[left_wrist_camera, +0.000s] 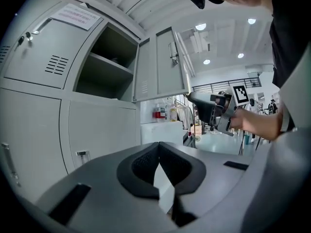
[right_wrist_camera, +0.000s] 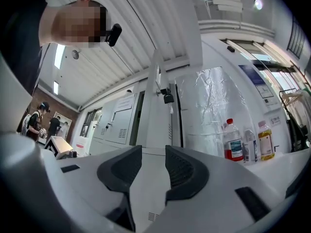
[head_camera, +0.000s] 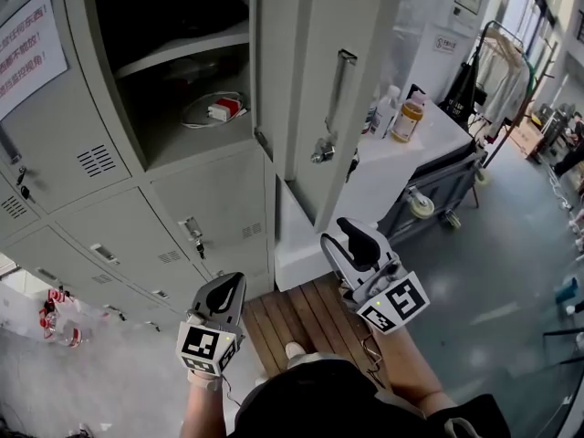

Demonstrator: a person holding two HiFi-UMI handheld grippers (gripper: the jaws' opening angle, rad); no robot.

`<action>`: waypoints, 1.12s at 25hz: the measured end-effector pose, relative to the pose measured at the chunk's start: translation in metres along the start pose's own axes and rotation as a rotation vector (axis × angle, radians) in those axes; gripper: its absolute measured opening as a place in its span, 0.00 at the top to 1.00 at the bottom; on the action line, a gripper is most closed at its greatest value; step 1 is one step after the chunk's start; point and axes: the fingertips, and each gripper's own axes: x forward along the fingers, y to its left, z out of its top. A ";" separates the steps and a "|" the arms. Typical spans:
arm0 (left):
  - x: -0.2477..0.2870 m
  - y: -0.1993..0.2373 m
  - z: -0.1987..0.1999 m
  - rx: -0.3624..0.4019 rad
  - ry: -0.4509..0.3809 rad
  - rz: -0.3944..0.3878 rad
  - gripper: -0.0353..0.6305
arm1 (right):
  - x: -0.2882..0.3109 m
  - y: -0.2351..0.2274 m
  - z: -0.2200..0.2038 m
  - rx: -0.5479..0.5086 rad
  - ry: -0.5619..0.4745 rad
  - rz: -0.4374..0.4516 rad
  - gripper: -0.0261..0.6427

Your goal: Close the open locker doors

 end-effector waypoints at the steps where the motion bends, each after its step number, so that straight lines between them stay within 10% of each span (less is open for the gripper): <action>1: 0.001 0.003 0.000 0.000 0.001 0.004 0.92 | 0.002 0.001 0.001 0.000 -0.006 0.014 0.72; 28: -0.133 0.060 -0.037 -0.075 0.044 0.259 0.92 | 0.091 0.106 0.000 -0.074 -0.002 0.231 0.72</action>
